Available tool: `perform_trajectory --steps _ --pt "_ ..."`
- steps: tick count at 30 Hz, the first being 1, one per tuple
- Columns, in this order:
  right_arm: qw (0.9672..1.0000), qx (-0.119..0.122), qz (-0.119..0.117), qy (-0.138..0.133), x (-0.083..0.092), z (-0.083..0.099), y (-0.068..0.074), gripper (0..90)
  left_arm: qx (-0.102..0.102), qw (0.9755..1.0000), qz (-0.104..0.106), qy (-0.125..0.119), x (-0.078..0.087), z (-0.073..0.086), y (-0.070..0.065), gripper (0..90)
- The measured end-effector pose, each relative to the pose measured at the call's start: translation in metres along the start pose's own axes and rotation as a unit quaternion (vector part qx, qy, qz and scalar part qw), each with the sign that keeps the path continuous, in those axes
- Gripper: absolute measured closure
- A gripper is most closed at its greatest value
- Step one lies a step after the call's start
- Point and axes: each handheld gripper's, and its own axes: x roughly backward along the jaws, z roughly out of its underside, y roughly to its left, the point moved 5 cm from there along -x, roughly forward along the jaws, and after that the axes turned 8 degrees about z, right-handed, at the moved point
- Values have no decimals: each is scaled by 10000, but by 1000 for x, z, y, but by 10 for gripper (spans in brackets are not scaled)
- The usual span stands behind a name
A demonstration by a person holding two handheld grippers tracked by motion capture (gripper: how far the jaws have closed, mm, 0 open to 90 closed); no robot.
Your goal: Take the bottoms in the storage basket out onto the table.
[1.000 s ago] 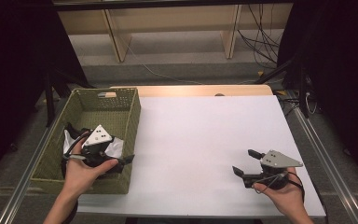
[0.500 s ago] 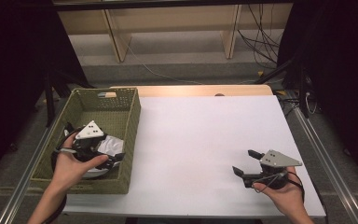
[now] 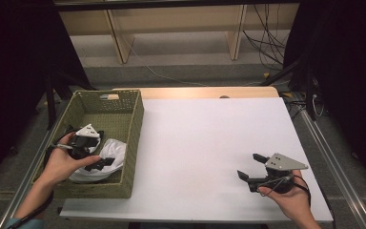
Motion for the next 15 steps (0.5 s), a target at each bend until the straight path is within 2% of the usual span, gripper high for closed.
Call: perform_trajectory --steps 3,4,7,11,14,15 --pt "10000 7 -6 7 0 0 0 171 -40 9996 -17 277 -3 5 6 30" --pt "10000 6 2 23 0 0 0 172 -36 9991 34 422 -4 8 8 31" --pt "10000 23 10 7 0 -1 1 172 -100 9985 -27 535 -3 12 10 56" --pt "10000 27 17 -14 0 -1 0 172 -71 9981 0 608 -2 15 12 64" --pt "10000 38 33 -9 0 -1 0 173 -118 9957 -25 923 0 20 14 68" --pt "10000 59 50 -34 1 -2 0 173 -90 9955 -28 946 0 21 15 69"
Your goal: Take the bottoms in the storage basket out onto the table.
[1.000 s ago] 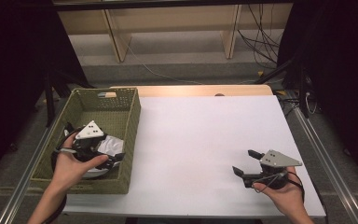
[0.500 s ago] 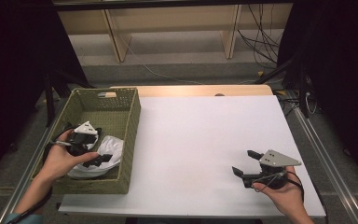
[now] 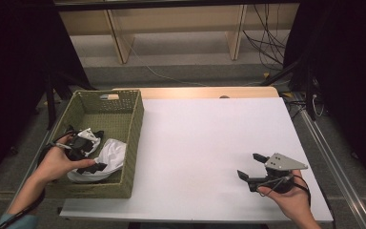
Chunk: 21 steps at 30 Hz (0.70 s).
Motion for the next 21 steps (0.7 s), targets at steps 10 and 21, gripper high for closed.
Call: perform_trajectory --steps 10,21 --pt "10000 37 43 -38 0 -2 1 176 22 9999 16 119 7 6 6 108" --pt "9999 43 75 -78 1 -3 1 177 62 9980 26 621 -6 18 10 108"
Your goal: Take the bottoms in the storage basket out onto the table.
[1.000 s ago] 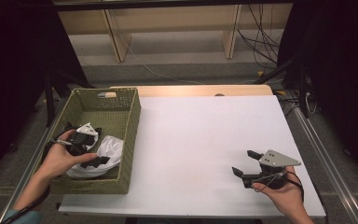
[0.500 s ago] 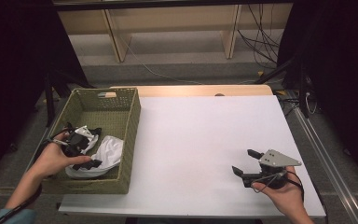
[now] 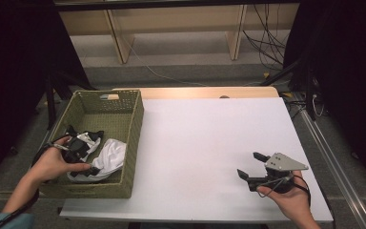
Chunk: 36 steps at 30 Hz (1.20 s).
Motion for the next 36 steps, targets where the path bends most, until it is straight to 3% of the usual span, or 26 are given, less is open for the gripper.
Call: perform_trajectory --steps 4,6,16,21,22,29,36 --pt "10000 0 4 28 0 0 0 177 20 9999 -32 147 -5 1 2 102" --pt "10000 10 4 36 0 1 0 177 51 9991 -96 415 -11 3 3 102" --pt "10000 9 0 54 0 1 0 179 86 9972 -100 735 -23 5 7 164" --pt "10000 15 -13 57 0 1 0 179 145 9955 81 933 -30 7 8 276" --pt "10000 16 -19 71 0 1 1 179 150 9953 135 946 -31 7 8 345" --pt "10000 -2 -31 85 0 1 1 180 276 9926 358 1126 -30 5 4 569" --pt "10000 -10 -40 89 0 1 1 182 127 9913 329 1265 -29 1 1 760"
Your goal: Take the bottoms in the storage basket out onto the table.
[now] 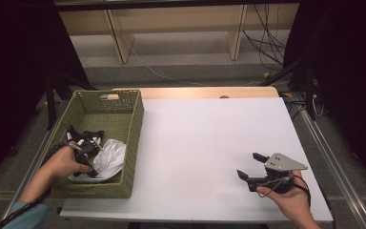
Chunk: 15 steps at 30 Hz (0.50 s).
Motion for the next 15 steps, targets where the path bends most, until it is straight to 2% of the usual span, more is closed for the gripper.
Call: perform_trajectory --steps 5,6,7,8,9,13,15 --pt "10000 -12 -11 -24 -1 0 0 182 -123 9998 -40 -140 5 1 0 788" --pt "10000 -17 -10 -23 -1 0 0 182 -130 9997 -53 -211 7 1 0 790" --pt "10000 -16 -14 -24 -1 0 0 182 -114 9991 -80 -405 12 1 0 793" --pt "10000 -3 -14 -28 -1 0 0 182 -114 9991 -80 -405 12 1 0 794" --pt "10000 -3 -12 -5 -1 0 0 182 -98 9986 -70 -513 14 1 0 795" --pt "10000 -14 -12 0 -1 0 0 182 29 9961 -13 -887 23 2 1 797" --pt "10000 -10 -10 -12 -1 0 0 182 59 9944 -72 -1050 27 2 2 798"
